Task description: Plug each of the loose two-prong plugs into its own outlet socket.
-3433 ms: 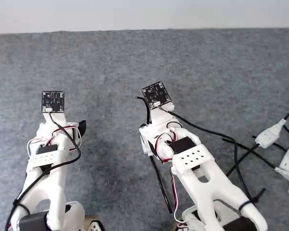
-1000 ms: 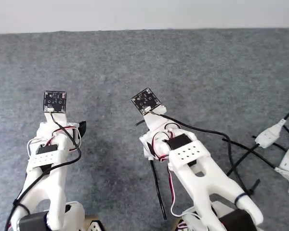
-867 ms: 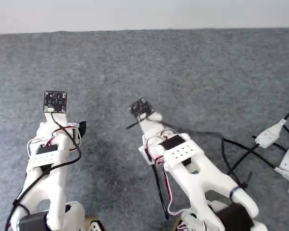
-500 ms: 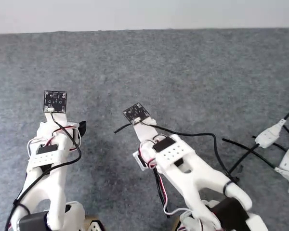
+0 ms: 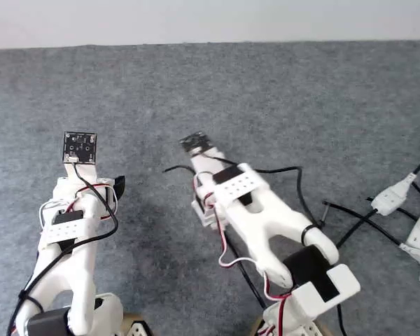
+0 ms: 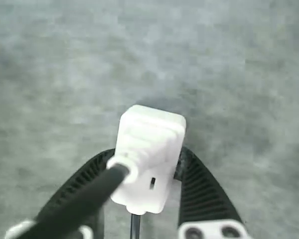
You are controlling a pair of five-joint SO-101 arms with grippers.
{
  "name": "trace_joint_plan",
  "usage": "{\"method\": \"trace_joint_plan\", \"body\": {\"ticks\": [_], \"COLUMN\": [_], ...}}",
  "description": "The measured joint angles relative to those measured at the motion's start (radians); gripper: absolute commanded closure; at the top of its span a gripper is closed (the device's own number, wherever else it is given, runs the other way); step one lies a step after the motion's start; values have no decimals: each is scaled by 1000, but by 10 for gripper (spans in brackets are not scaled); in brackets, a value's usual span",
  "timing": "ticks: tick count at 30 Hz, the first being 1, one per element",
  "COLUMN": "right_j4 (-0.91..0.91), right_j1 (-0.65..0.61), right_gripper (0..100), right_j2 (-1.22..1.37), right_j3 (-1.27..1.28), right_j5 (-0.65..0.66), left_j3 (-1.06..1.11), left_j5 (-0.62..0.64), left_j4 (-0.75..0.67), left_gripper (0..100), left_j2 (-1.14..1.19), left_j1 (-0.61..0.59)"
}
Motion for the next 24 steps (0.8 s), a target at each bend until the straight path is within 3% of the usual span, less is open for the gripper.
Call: {"method": "trace_joint_plan", "body": {"ticks": [7,13,16,21,24], "right_j4": [14,18,-26,-124,-164], "right_j1": [255,623,810,1017,1120], "right_gripper": [990,990,990,987,911], "right_j2": [-183,-396,-416,-402,-361], "right_j3": [86,158,187,193,193], "right_j5": [0,28,55,68,89], "left_j3": [0,0,0,0,0], "left_j5": [0,0,0,0,0], "left_j4": [-2,-2,-2,-2,-2], "left_gripper": [705,705,705,705,705], "left_j2": [0,0,0,0,0], "left_j1": [0,0,0,0,0]}}
